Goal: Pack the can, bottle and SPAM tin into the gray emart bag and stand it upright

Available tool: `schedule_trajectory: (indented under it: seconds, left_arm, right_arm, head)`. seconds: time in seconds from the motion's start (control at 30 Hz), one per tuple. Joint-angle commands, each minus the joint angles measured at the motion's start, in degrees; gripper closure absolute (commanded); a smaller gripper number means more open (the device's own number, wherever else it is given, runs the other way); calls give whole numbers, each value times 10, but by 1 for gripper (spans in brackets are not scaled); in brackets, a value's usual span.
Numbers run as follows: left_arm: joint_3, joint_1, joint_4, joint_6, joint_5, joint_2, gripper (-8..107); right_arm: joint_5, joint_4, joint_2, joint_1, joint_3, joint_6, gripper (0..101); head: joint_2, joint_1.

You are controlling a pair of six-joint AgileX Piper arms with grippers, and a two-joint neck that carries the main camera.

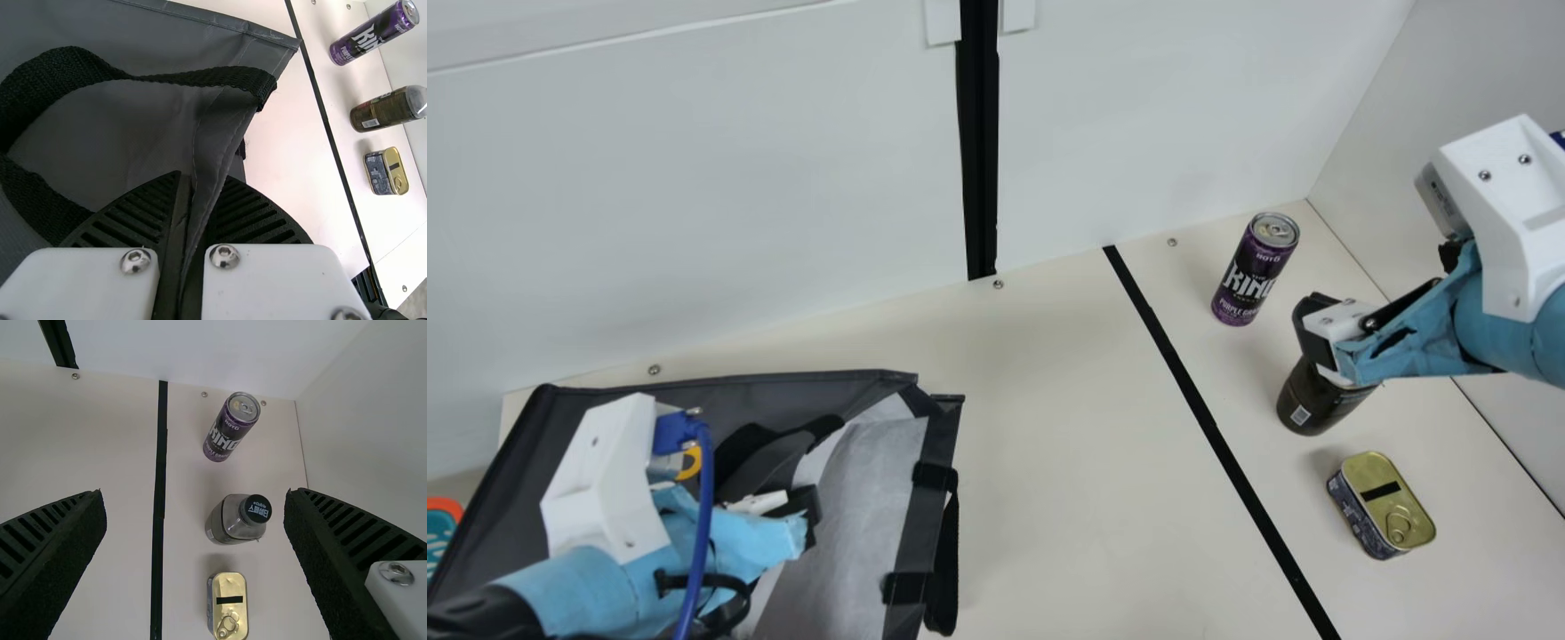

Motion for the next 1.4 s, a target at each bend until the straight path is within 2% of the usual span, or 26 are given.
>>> schedule_trajectory:
  seconds: [0.0, 1.37]
  left_arm:
    - [0, 0, 0, 0, 0, 0, 107]
    - [0, 0, 0, 0, 0, 0, 107]
  right_arm:
    - [0, 0, 0, 0, 0, 0, 6]
    - [0, 0, 0, 0, 0, 0, 6]
  head:
    - [0, -13]
    - [0, -13]
